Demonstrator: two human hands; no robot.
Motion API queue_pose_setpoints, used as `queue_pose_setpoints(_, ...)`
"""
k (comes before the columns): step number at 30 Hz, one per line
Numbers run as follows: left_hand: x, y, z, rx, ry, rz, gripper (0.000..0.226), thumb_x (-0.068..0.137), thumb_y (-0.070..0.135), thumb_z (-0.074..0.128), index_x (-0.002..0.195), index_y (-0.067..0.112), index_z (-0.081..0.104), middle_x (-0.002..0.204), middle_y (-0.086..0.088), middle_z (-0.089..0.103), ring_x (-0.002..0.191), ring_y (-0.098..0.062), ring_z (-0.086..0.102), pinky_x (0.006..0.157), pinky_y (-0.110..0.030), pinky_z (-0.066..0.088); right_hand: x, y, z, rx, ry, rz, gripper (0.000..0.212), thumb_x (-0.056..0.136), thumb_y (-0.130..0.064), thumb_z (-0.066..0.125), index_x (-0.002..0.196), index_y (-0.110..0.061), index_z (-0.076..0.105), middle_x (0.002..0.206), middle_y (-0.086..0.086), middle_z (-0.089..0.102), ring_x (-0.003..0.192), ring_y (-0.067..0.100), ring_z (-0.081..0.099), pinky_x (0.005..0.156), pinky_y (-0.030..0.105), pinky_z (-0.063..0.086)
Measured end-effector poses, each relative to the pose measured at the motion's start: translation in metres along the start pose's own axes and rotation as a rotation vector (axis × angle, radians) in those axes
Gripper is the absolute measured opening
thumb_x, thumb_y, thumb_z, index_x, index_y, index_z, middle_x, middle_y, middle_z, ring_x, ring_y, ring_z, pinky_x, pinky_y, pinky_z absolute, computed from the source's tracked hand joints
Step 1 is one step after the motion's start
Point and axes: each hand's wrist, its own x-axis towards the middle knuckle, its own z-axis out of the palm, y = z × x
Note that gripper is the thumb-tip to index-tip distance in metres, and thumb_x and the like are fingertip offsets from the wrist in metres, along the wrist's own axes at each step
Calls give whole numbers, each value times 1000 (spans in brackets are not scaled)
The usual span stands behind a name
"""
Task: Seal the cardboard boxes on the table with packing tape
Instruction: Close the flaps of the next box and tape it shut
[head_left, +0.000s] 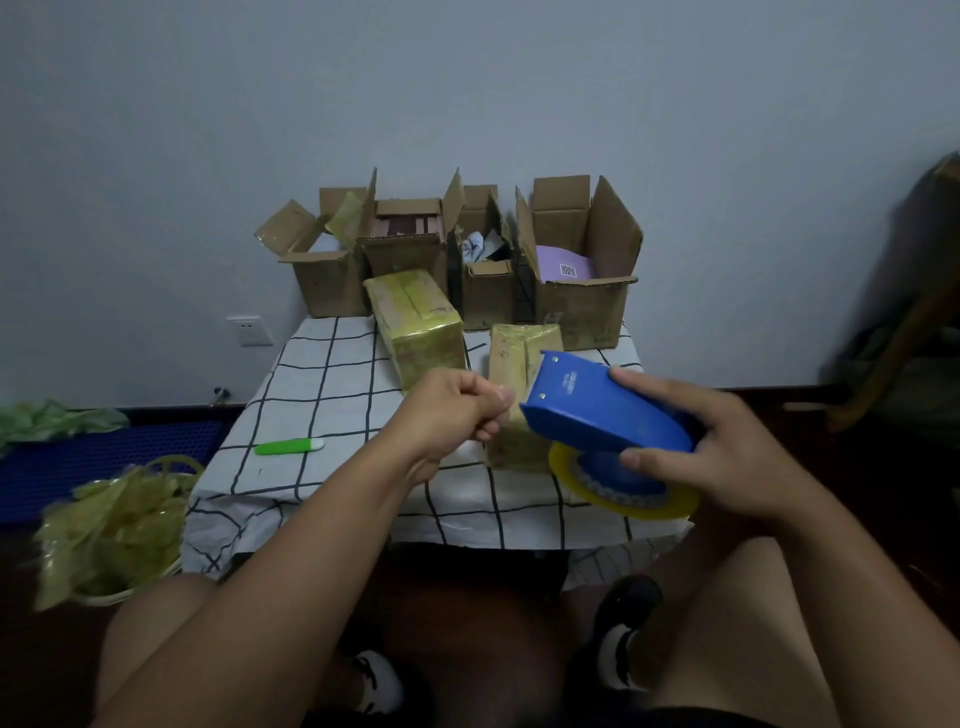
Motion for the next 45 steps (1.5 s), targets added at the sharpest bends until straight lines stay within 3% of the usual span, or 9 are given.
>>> queue_pose_setpoints(5, 16, -6, -2, 36, 124, 40, 18, 93, 9, 65, 76, 4, 64, 68, -6, 62, 56, -8, 53, 54, -17, 48, 13, 2, -38, -70, -103, 73, 63, 74, -51, 80, 128, -66, 50, 131, -28, 55, 110, -2, 59, 87, 19, 54)
queue_pose_setpoints(9, 25, -29, 8, 91, 171, 2, 18, 93, 17, 66, 78, 7, 66, 73, -6, 67, 63, -11, 56, 64, -26, 51, 21, 13, -43, -95, -166, 136, 63, 81, -31, 78, 127, -65, 52, 125, -22, 57, 102, -2, 61, 81, 18, 55)
queue_pose_setpoints(12, 32, -38, 14, 132, 238, 12, 18, 91, 22, 68, 79, 9, 68, 72, -4, 69, 61, -12, 57, 71, -34, 54, 28, 22, -43, -118, -195, 168, 61, 84, -30, 78, 128, -62, 51, 126, -16, 59, 100, 1, 62, 82, 21, 55)
queue_pose_setpoints(15, 37, -45, 16, 146, 265, -15, 12, 89, 23, 70, 91, 14, 62, 82, -8, 71, 65, -15, 61, 79, -40, 56, 37, 28, -41, -169, -232, 187, 60, 84, -33, 77, 129, -61, 50, 125, -13, 58, 100, 8, 61, 81, 22, 53)
queue_pose_setpoints(19, 40, -57, 15, 133, 276, -60, 29, 88, 24, 72, 110, 16, 54, 85, -8, 72, 68, -17, 65, 83, -40, 58, 50, 34, -40, -191, -291, 202, 60, 84, -37, 77, 131, -62, 48, 128, -10, 56, 103, 10, 60, 86, 26, 53)
queue_pose_setpoints(26, 45, -59, 16, 11, 247, -124, 6, 89, 16, 70, 86, 12, 65, 64, -1, 67, 56, -12, 56, 69, -33, 53, 60, 41, -42, -230, -319, 206, 61, 84, -40, 75, 131, -64, 45, 126, -11, 56, 102, 12, 61, 82, 24, 52)
queue_pose_setpoints(32, 40, -46, 19, -117, 164, -283, 8, 92, 9, 57, 85, 6, 61, 61, -8, 54, 50, -16, 43, 50, -26, 37, 60, 46, -38, -205, -348, 215, 61, 84, -38, 76, 130, -64, 45, 124, -20, 54, 100, 4, 60, 77, 15, 50)
queue_pose_setpoints(42, 43, -35, 12, 275, 102, -215, 17, 92, 25, 54, 83, 10, 54, 76, -12, 71, 41, -16, 46, 46, -22, 37, 58, 49, -37, -151, -364, 247, 61, 85, -32, 77, 127, -65, 47, 124, -14, 56, 101, 12, 62, 80, 20, 52)
queue_pose_setpoints(45, 40, -35, 10, 371, 80, -218, 27, 92, 35, 53, 81, 10, 54, 81, -13, 73, 42, -18, 52, 48, -24, 44, 57, 50, -36, -148, -360, 247, 61, 85, -32, 77, 126, -64, 46, 125, -14, 55, 102, 11, 61, 80, 19, 52)
